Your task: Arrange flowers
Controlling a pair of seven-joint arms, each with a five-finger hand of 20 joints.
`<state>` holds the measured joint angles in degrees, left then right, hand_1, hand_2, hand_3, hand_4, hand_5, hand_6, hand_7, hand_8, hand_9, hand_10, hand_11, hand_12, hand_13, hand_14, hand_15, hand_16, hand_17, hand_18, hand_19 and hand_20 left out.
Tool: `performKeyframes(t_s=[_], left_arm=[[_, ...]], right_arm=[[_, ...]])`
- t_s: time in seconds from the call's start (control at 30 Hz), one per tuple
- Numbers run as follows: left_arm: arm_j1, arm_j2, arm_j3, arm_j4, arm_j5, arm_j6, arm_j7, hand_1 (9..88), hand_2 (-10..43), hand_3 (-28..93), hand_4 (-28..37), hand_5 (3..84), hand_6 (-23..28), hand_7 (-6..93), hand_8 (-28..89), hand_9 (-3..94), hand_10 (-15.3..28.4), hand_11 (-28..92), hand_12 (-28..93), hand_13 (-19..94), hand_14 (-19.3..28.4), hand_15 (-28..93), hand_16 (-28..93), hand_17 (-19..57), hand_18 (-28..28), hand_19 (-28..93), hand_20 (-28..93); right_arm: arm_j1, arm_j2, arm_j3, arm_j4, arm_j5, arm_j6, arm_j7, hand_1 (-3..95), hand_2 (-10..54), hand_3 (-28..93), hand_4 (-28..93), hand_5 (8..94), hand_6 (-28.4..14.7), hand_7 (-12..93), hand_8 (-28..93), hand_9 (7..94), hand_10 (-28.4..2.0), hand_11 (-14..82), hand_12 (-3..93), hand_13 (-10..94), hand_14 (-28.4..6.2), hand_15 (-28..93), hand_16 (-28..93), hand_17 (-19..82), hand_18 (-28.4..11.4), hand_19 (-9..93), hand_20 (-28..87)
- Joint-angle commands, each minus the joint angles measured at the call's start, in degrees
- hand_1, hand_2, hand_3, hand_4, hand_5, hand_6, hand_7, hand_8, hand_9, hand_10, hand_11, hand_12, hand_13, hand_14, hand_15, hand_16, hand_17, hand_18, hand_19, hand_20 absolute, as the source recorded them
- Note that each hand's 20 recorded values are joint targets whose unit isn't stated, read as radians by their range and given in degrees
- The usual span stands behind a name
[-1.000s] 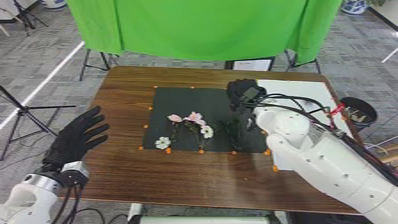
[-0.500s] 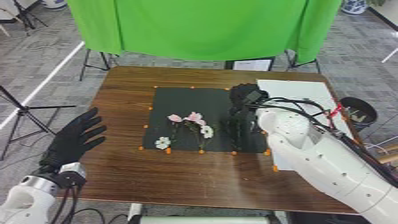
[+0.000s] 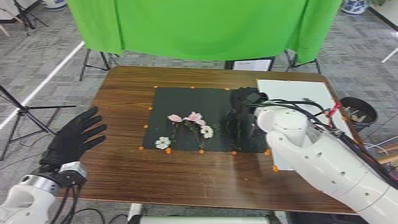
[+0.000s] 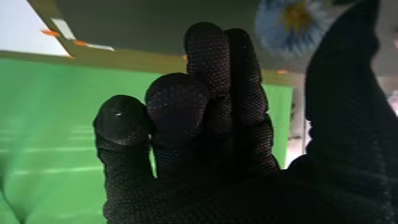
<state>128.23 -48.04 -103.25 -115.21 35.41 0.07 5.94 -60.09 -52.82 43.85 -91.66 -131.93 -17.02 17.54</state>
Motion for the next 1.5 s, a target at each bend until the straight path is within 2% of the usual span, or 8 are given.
performKeyframes(t_s=[0.03,0.23,0.3,0.53,0.63,0.7,0.77,1.5], left_arm=[[0.4,-0.49,-0.07,0.02,-0.01,-0.16,-0.37,24.4,-4.2,70,-28.3,21.6,3.7,19.6,-11,16.2,10.4,19,19,12,13.7,29,1,-12.1,20.1,39,10],[0.6,-0.75,-0.31,-0.07,0.13,-0.24,-0.40,24.4,-4.2,70,-28.3,21.6,3.7,19.5,-11,16.1,10.4,19,19,12,13.7,29,1,-12.0,20.1,39,10],[0.6,-0.63,-0.20,0.00,0.08,-0.20,-0.34,24.4,-4.2,70,-28.3,21.6,3.7,19.6,-11,16.1,10.4,19,19,12,13.7,29,1,-12.0,20.1,39,10],[0.5,-0.49,-0.04,0.09,0.08,-0.26,-0.49,24.4,-4.3,70,-28.3,21.6,3.7,19.5,-11,16.2,10.5,19,19,12,13.7,29,1,-12.1,20.1,39,10],[0.3,-0.53,0.02,0.23,0.11,-0.48,-0.68,24.4,-4.2,70,-28.3,21.6,3.7,19.5,-11,16.2,10.5,19,19,12,13.6,29,1,-12.1,20.1,38,10],[0.2,-0.28,0.21,0.27,0.05,-0.49,-0.53,24.4,-4.2,70,-28.3,21.6,3.7,19.5,-11,16.2,10.4,19,19,12,13.7,29,1,-12.1,20.1,38,10],[0.2,-0.26,0.22,0.24,0.09,-0.49,-0.60,24.4,-4.2,70,-28.3,21.6,3.7,19.5,-11,16.2,10.5,19,19,12,13.7,29,1,-12.1,20.1,38,10],[0.0,0.44,0.50,0.43,-0.09,-0.60,-0.56,24.5,-4.2,70,-28.3,21.6,3.7,19.5,-11,16.1,10.5,19,19,12,13.8,29,1,-12.1,20.1,39,10]], right_arm=[[-0.5,0.3,2.0,-0.8,1.8,0.5,0.6,21.1,-9.5,80,-28,53.9,0.4,44,-20,64.4,-9.6,41.9,28.8,67,-6.7,78,31,35,-19.4,92,53],[-1.6,1.1,6.8,-2.7,12.9,1.3,2.4,27.2,-9.5,62,-28,48.9,-1.2,43,-18,59.2,-10.6,42.3,27.9,66,-7.2,78,31,34,-19.8,92,53],[-1.7,1.7,7.8,-3.0,15.8,2.2,3.2,34.2,-9.5,45,-28,46.4,-2.4,41,-18,56.0,-11.5,41.7,27.7,65,-7.8,78,30,34,-19.9,92,53],[-2.4,2.3,6.7,-3.0,16.4,8.1,2.9,39.8,-9.5,39,-28,44.6,-2.9,52,-20,53.5,-11.9,45.0,28.7,64,-8.0,79,29,34,-19.8,93,52],[-2.6,1.9,6.5,-2.6,17.4,9.0,1.1,45.0,-9.5,46,-28,56.6,0.1,65,-22,64.3,-10.4,57.2,34.6,67,-7.0,79,30,36,-18.7,93,52],[-2.6,1.4,7.0,-2.7,16.5,5.4,1.2,46.9,-9.5,51,-28,60.9,1.6,65,0,69.7,-9.6,58.9,37.6,70,-6.8,79,31,37,-18.7,93,53],[-2.4,1.5,6.3,-2.5,16.8,5.6,1.2,45.6,-9.5,61,-28,63.7,2.5,65,10,73.2,-8.8,59.2,39.1,71,-6.9,79,32,38,-18.6,93,53],[-3.9,1.1,7.2,-2.8,17.8,1.2,-1.6,46.0,-9.5,76,-28,76.3,2.5,46,4,83.0,-7.1,42.1,42.2,71,-6.9,77,34,38,-18.4,93,52]])
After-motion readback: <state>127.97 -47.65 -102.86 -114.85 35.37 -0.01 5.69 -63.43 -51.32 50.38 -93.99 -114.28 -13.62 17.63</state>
